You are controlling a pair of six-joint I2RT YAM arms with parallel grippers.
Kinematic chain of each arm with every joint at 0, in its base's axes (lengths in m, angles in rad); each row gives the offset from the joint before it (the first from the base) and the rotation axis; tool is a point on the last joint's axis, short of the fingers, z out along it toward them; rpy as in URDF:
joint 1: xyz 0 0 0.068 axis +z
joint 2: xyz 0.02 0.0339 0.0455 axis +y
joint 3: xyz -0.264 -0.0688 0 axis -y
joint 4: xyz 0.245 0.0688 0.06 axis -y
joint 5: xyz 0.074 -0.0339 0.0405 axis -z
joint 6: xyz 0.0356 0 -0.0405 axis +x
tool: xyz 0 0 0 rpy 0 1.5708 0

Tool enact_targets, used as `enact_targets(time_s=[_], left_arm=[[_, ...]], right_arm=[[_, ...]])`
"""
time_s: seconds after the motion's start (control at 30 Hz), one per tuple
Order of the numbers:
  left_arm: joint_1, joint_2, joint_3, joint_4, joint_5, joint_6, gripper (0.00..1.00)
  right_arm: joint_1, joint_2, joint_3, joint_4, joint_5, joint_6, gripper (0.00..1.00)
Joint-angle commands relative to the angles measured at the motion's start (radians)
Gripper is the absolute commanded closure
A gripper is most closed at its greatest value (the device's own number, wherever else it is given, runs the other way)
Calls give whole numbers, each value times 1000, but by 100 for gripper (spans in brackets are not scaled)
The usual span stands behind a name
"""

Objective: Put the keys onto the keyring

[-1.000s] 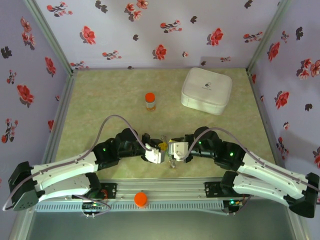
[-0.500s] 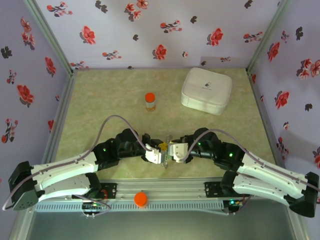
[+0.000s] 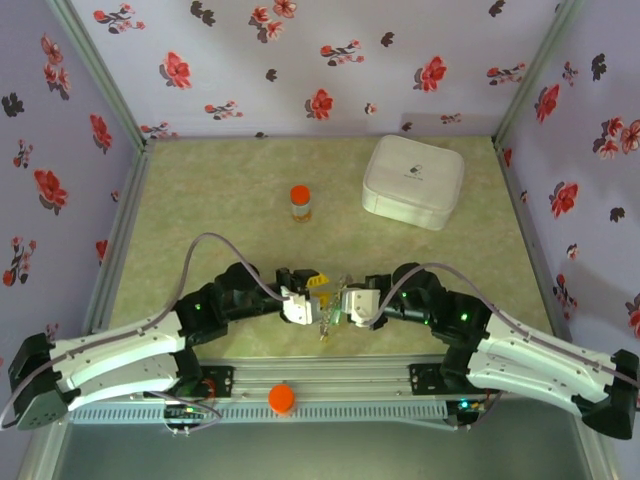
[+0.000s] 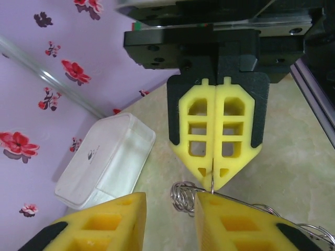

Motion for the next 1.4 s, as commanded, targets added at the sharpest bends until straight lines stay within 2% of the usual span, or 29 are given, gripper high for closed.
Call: enact_targets(time_s=[0.0, 0.13, 0.3, 0.6, 1.13, 1.37], left_arm=[[10, -26, -45, 64, -25, -65, 68], [16, -70, -87, 97, -43, -110, 67], [15, -98, -92, 46, -42, -137, 67], [15, -61, -76, 39, 25, -187, 69], [15, -35, -63, 35, 60, -190, 70], [15, -32, -54, 40, 49, -173, 70]], right_arm=[[8, -22, -14, 84, -9, 43, 100], [8, -24, -18, 91, -5, 48, 100], [8, -27, -22, 100, -10, 48, 100], [8, -34, -32, 148, -70, 98, 100], [9, -20, -29, 158, -88, 106, 100], [8, 13, 0, 89, -91, 62, 100]])
